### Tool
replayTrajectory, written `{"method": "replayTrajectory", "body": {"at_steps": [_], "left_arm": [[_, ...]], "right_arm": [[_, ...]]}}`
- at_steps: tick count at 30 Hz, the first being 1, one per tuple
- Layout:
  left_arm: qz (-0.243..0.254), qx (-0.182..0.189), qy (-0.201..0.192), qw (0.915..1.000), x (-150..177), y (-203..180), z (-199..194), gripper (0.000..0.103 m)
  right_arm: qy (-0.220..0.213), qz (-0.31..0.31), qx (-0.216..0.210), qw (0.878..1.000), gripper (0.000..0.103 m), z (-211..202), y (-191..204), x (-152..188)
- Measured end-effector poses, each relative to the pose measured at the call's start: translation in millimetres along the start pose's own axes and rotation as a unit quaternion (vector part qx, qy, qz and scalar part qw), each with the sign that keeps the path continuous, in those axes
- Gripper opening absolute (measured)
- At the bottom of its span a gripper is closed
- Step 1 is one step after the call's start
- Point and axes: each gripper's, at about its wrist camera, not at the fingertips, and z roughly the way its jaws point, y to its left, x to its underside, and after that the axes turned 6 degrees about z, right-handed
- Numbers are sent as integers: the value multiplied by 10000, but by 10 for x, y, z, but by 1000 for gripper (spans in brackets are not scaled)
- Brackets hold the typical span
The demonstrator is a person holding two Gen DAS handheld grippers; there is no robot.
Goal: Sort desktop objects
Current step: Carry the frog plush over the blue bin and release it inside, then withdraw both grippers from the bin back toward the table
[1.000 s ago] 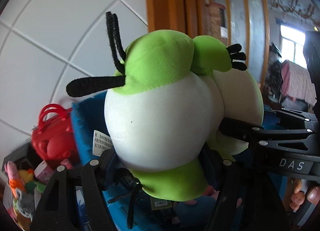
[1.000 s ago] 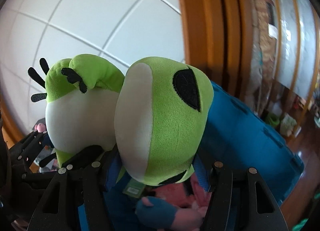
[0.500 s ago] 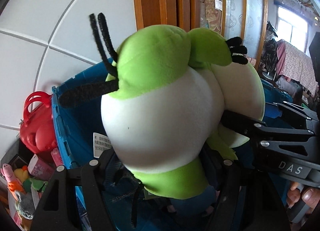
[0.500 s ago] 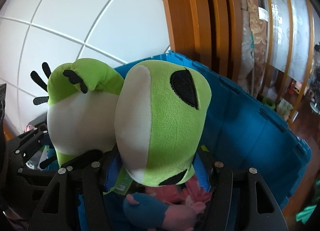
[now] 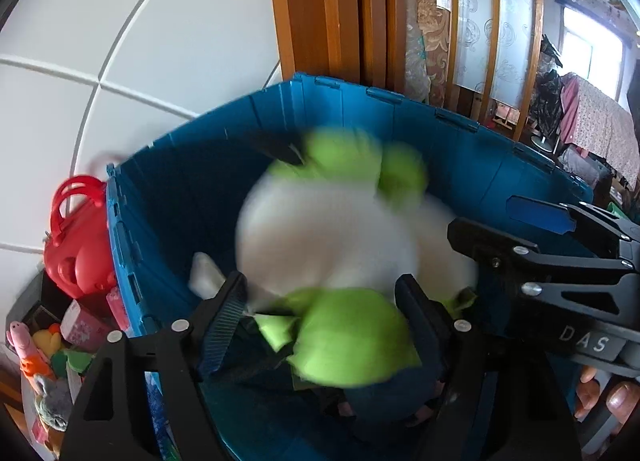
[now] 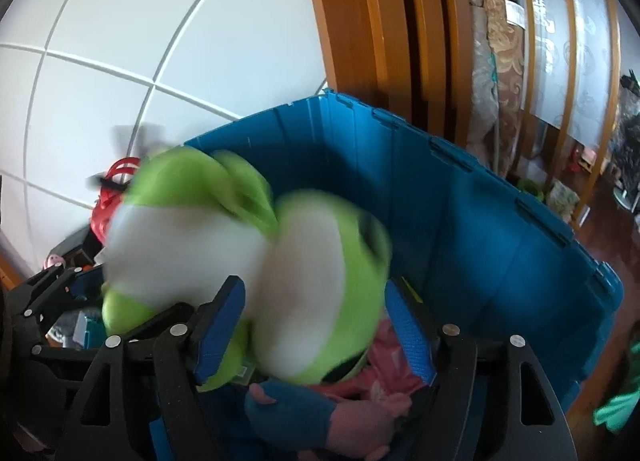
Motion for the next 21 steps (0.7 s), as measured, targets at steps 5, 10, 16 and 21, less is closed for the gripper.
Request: {"method": "replayTrajectory", "body": {"at_steps": [5, 10, 16, 21], "left_arm": [[53, -96, -58, 9999, 9, 0, -11, 76], [-11, -57, -41, 10000, 11, 28, -8, 76], [48, -108, -32, 9999, 3, 0, -5, 76], [30, -97, -23, 9999, 1, 6, 1, 76]], "right_arm": [[74, 50, 78, 9999, 76, 21, -9, -1], [142, 106, 123, 9998, 77, 48, -34, -7], [252, 188, 169, 9994, 80, 80, -58, -12], [303, 196, 184, 9992, 80, 99, -66, -13]]}}
